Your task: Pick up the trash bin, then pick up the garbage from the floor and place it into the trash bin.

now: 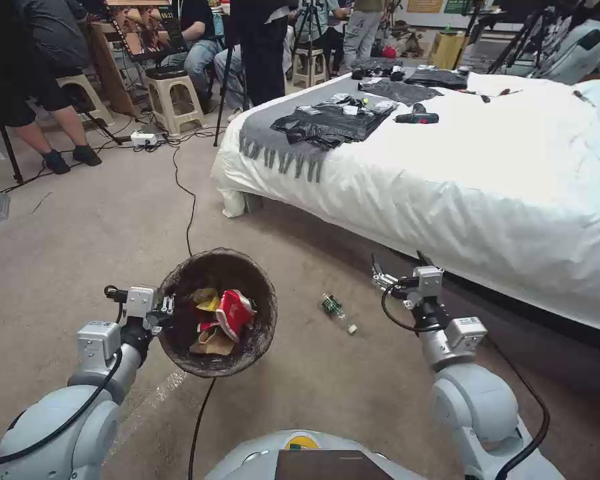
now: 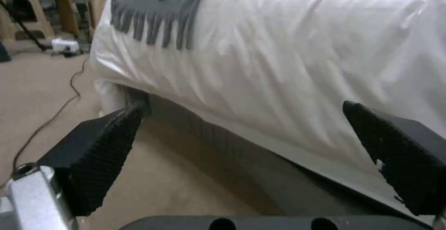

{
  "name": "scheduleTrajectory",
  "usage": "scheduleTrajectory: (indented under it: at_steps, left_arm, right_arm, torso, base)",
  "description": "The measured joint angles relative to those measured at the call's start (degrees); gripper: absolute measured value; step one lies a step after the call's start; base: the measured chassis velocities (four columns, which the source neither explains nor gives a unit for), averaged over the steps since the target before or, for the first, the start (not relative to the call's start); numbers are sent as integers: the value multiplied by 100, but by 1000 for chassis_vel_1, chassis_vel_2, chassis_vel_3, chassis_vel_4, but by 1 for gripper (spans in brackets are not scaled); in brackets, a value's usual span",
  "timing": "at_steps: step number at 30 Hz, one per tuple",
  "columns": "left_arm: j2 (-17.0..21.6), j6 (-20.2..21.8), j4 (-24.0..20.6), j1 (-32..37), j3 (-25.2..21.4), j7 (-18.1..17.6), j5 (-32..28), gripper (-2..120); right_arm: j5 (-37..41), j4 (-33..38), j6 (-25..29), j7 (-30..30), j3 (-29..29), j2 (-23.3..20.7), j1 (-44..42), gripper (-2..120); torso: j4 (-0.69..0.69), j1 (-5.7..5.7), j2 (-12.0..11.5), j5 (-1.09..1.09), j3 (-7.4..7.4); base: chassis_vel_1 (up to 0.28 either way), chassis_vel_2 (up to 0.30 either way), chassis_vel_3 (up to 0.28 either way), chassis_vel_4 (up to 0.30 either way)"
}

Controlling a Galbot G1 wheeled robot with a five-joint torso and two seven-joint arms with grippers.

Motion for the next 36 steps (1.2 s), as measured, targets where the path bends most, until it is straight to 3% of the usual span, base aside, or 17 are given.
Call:
scheduleTrajectory:
  at_steps: [6, 14, 21, 36]
  left_arm:
    - [51, 24, 0, 56, -33, -8, -16, 3]
    - [26, 66, 0, 195, -18, -75, -39, 3]
    - [-27, 81, 0, 284, -30, -108, -30, 3]
    - [-201, 103, 0, 336, -14, -119, 116, 3]
  right_arm:
    - [160, -151, -318, -184, 45, -216, 149, 100]
    - [667, -706, -476, -247, -201, -981, 600, 100]
    - [993, -1761, -454, -602, -652, -1410, 1098, 100]
    - [907, -3168, -251, -826, -1617, -1460, 2048, 100]
  torso:
    - [0, 0, 0, 0, 0]
    - [1, 0, 0, 0, 0]
    - [0, 0, 0, 2, 0]
    - [0, 0, 0, 0, 0]
  base:
    - [0, 0, 0, 0]
    - [0, 0, 0, 0]
    - [0, 0, 0, 0]
    - [0, 0, 0, 0]
